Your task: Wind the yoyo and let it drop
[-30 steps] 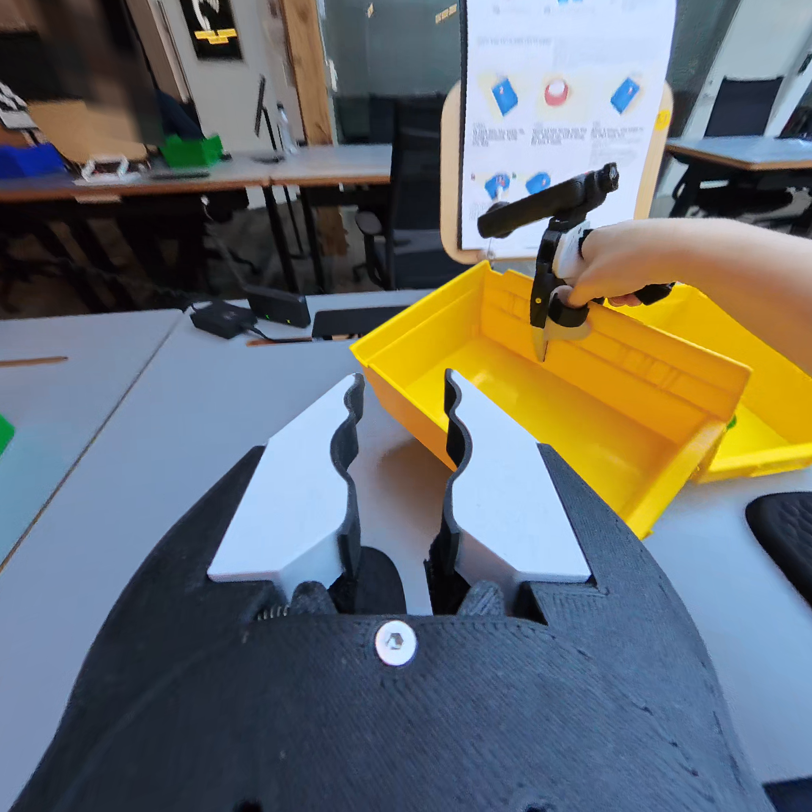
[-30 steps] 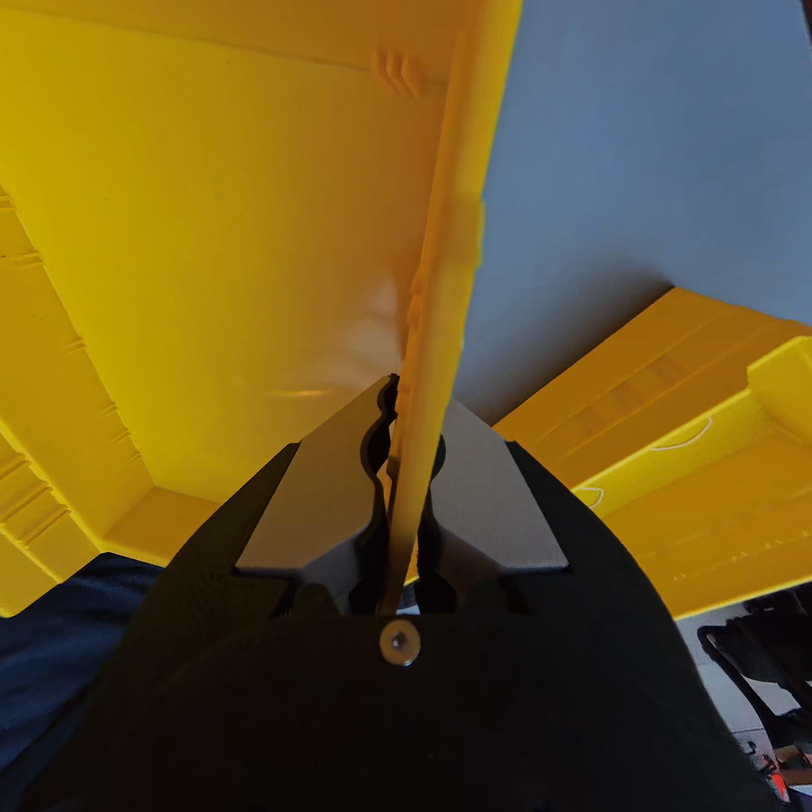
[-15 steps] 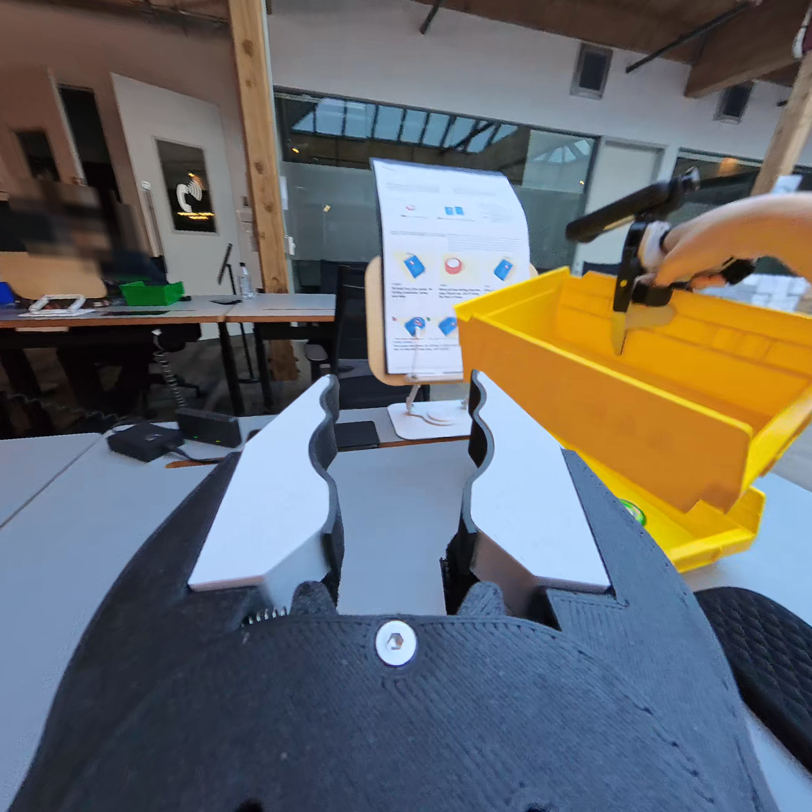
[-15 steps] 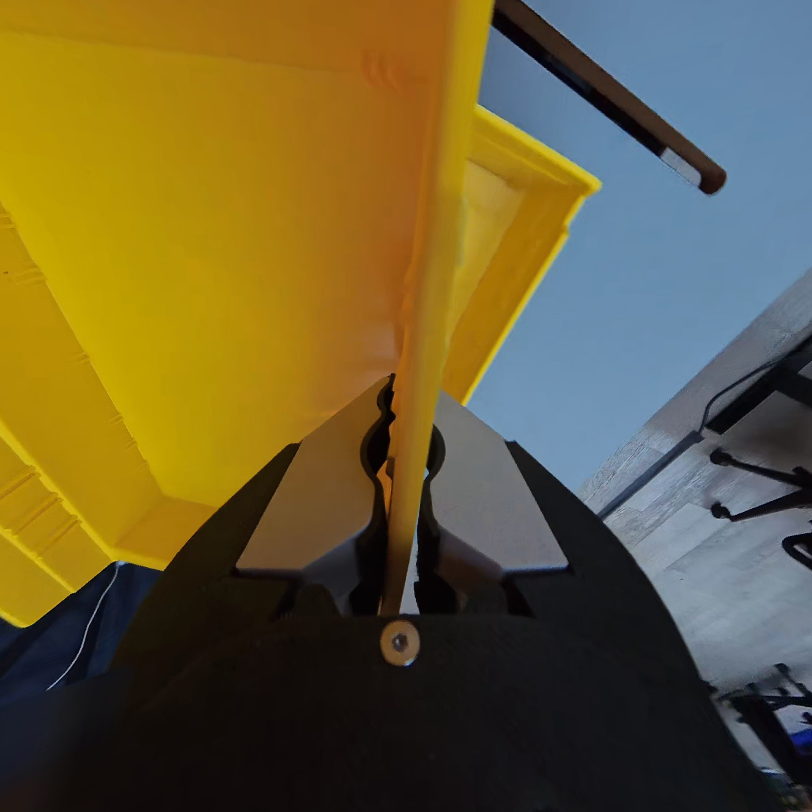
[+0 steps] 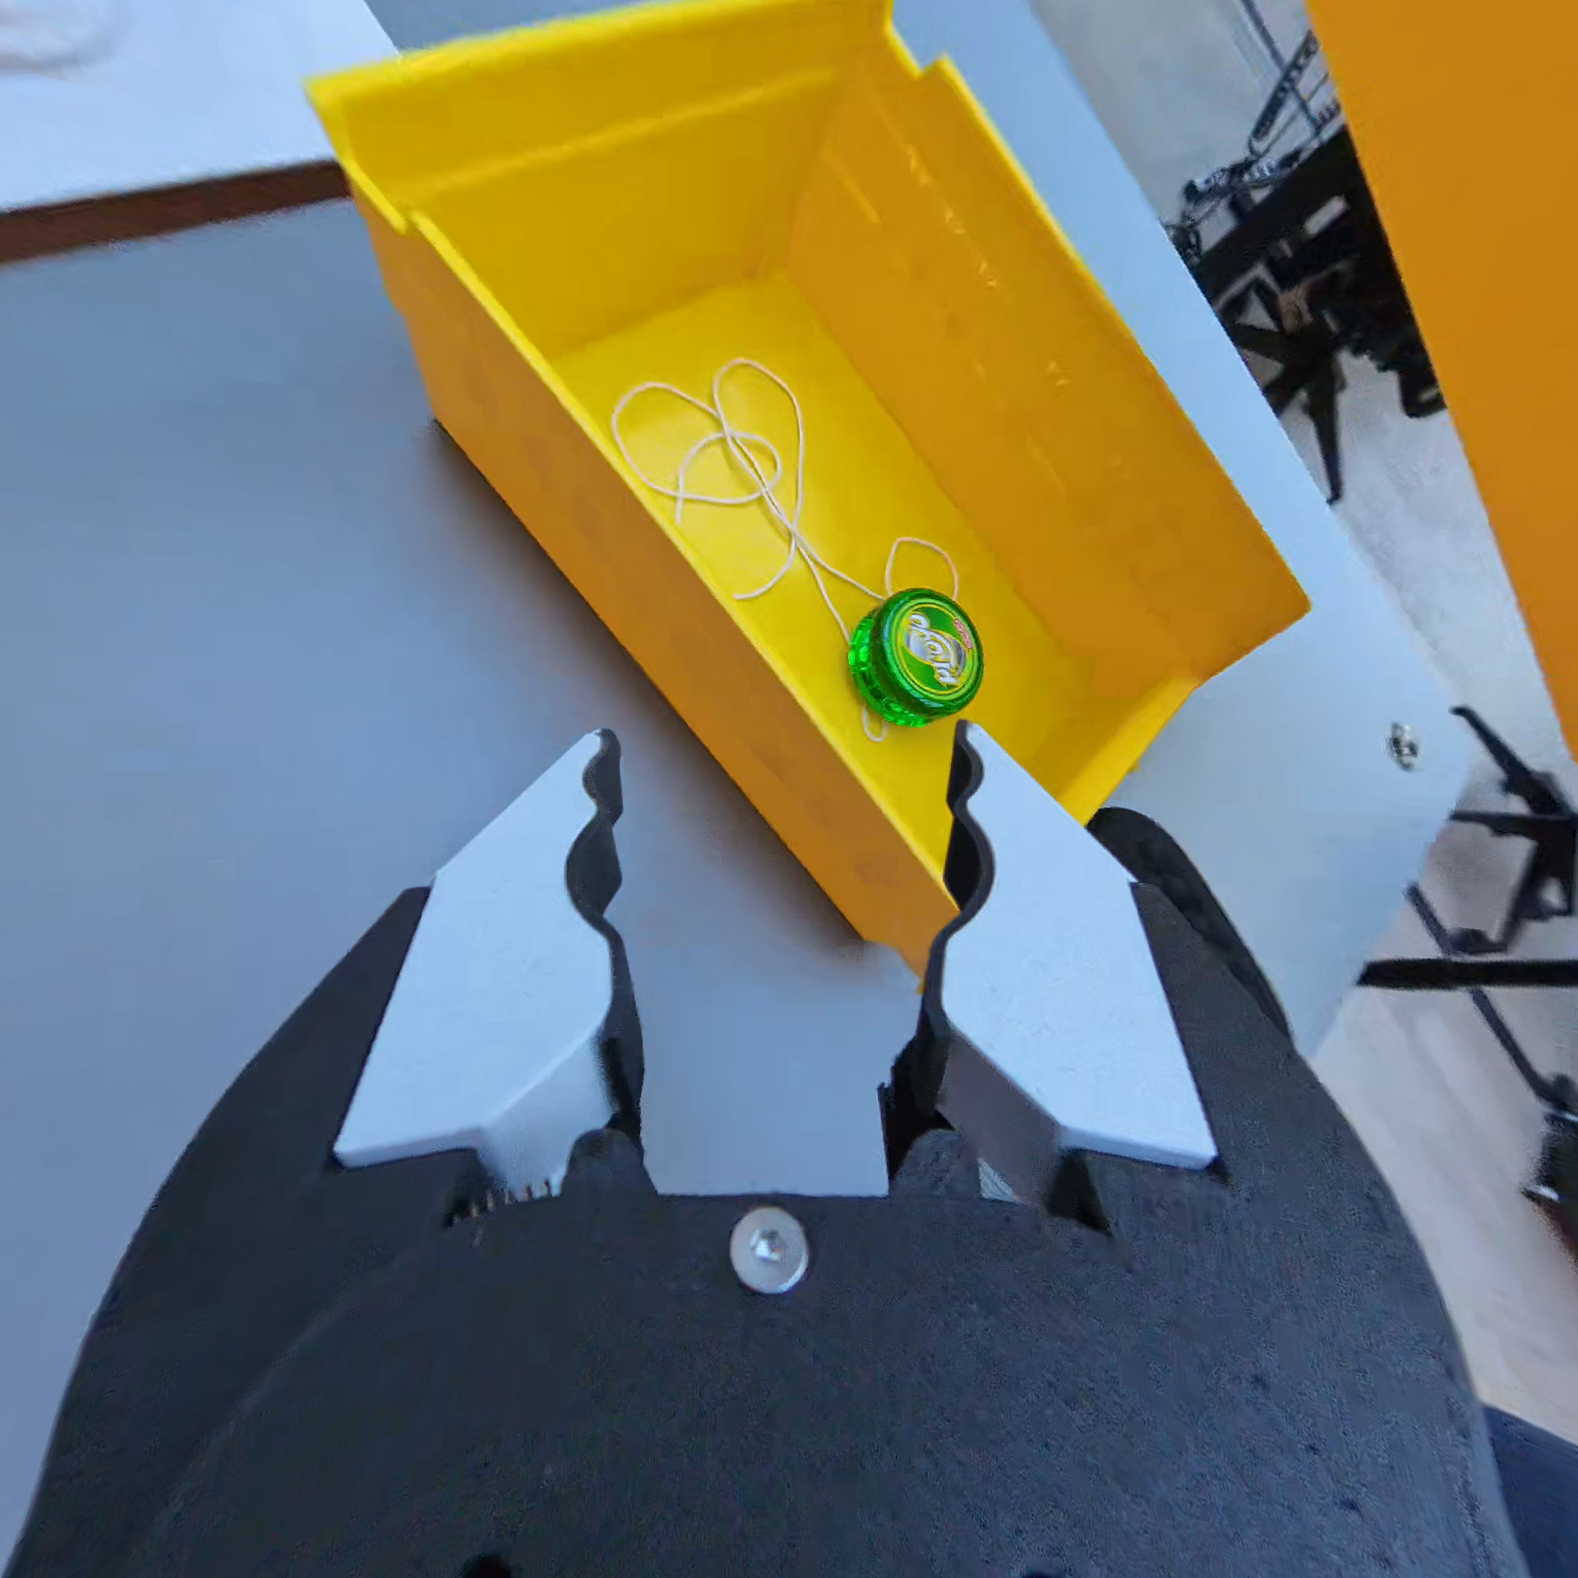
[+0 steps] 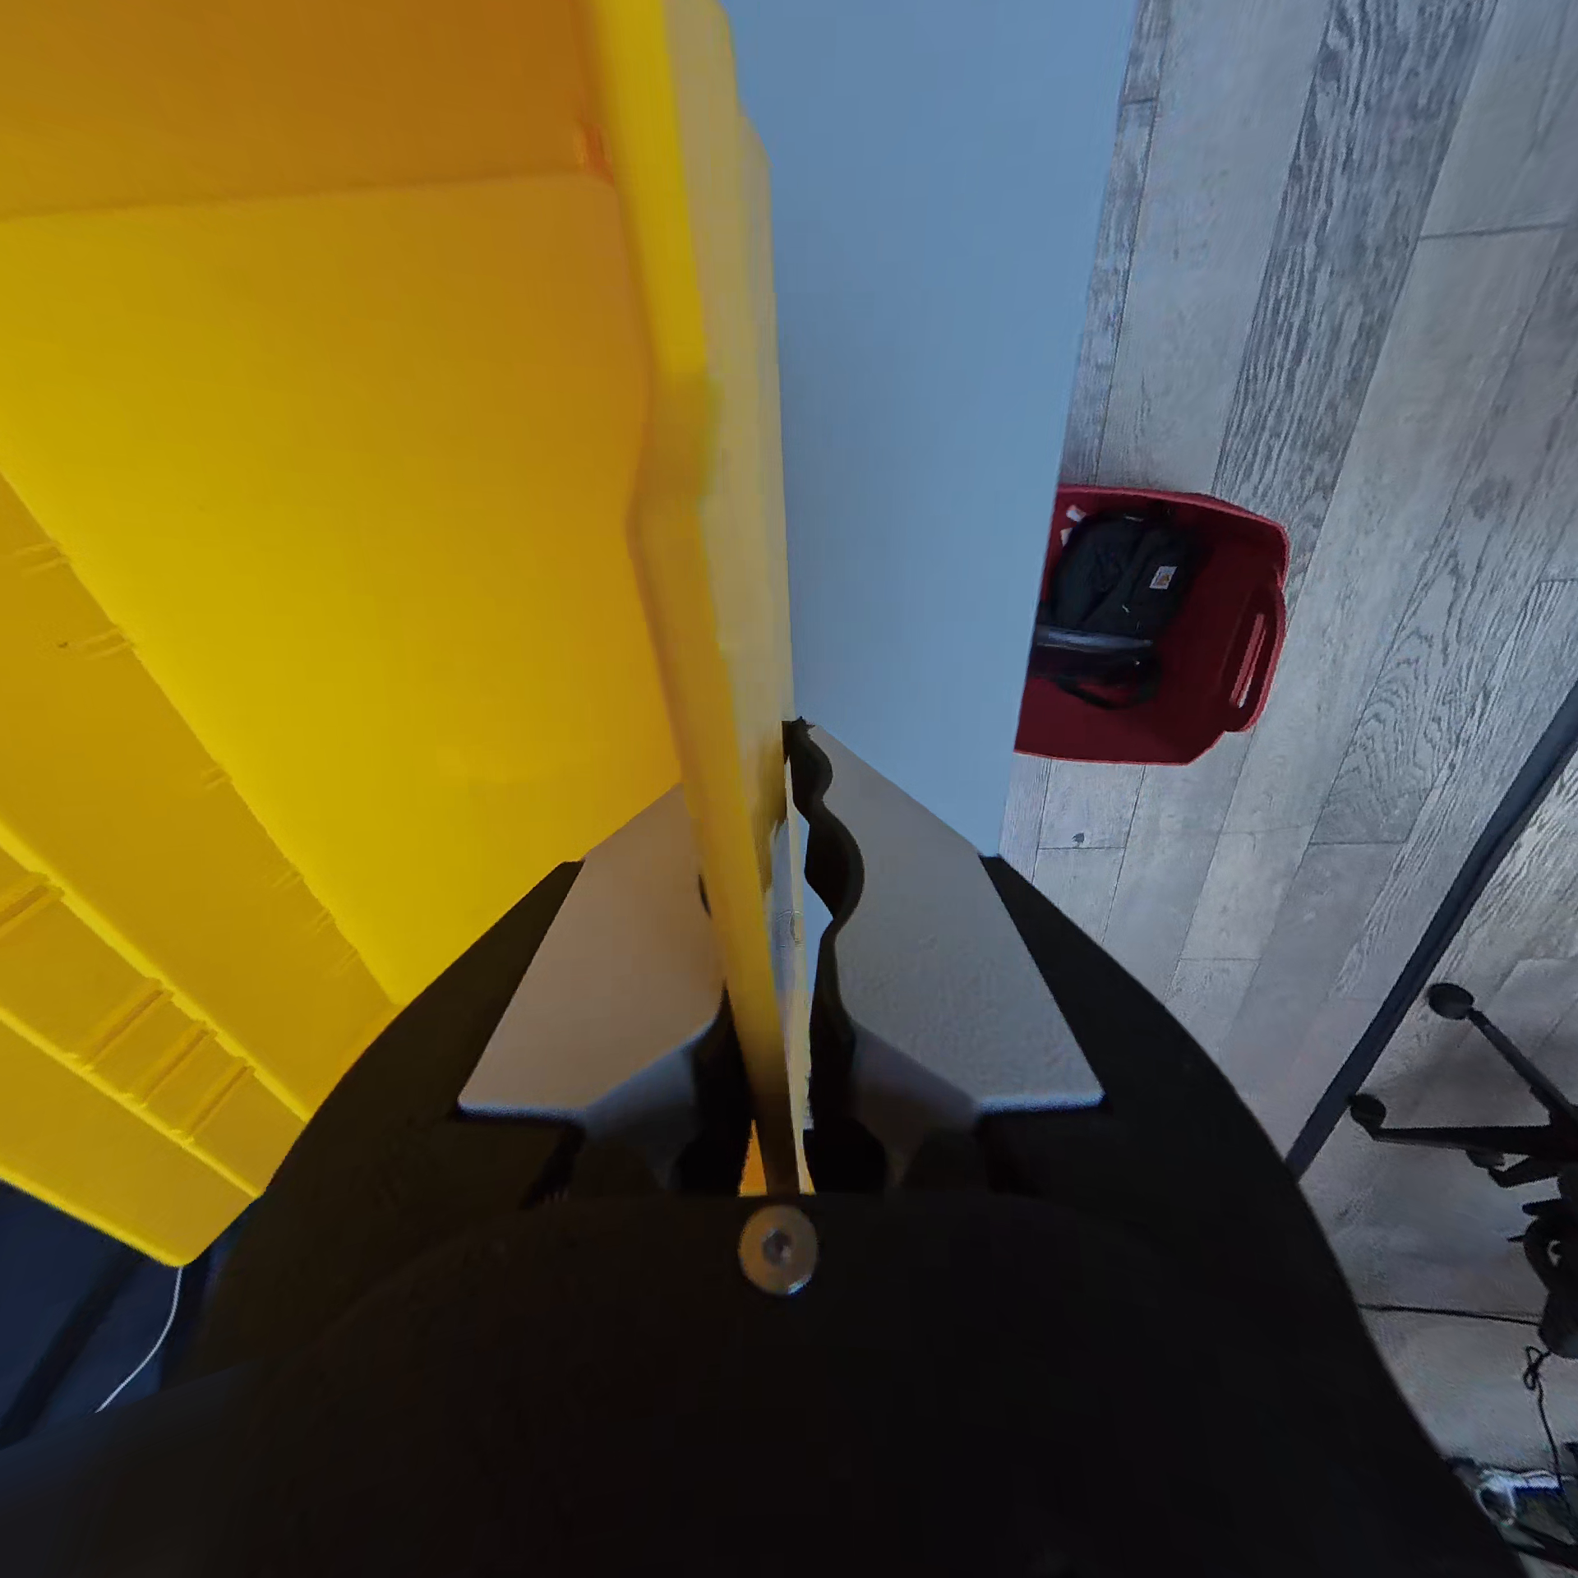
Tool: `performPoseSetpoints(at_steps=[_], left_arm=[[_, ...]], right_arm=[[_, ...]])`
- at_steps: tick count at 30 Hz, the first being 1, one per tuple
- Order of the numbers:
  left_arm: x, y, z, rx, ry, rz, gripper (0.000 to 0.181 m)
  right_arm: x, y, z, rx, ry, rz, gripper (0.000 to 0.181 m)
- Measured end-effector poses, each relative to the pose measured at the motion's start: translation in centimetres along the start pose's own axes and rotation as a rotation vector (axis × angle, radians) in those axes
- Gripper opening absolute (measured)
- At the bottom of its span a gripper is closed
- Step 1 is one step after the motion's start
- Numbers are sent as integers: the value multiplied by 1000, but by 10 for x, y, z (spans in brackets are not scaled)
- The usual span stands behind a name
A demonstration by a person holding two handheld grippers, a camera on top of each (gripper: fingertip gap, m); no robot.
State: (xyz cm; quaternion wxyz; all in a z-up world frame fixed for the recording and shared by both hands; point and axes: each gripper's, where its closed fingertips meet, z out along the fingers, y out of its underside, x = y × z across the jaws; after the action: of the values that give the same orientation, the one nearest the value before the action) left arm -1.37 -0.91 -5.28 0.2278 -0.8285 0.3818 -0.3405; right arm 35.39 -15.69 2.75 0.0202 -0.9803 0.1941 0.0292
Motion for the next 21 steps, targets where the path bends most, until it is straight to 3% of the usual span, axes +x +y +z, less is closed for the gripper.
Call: performPoseSetpoints(at_steps=[1,4,8,15,18,21], left_arm=[[1,-2,8,-32,10,-20,74],[-1,-6,22,-97,-15,-16,73],[-5,11,37,-280,-102,43,75],[-3,30,51,-490,-159,78,64],[-4,29,52,-526,-155,81,52],[-8,27,48,-557,-118,69,28]], right_arm=[[13,5,4,-5,6,12,4],[46,21,18,-33,19,44,3],[74,33,36,-46,12,84,3],[89,48,63,-91,11,92,3],[91,52,67,-95,21,88,3],[92,56,70,-101,26,102,2]])
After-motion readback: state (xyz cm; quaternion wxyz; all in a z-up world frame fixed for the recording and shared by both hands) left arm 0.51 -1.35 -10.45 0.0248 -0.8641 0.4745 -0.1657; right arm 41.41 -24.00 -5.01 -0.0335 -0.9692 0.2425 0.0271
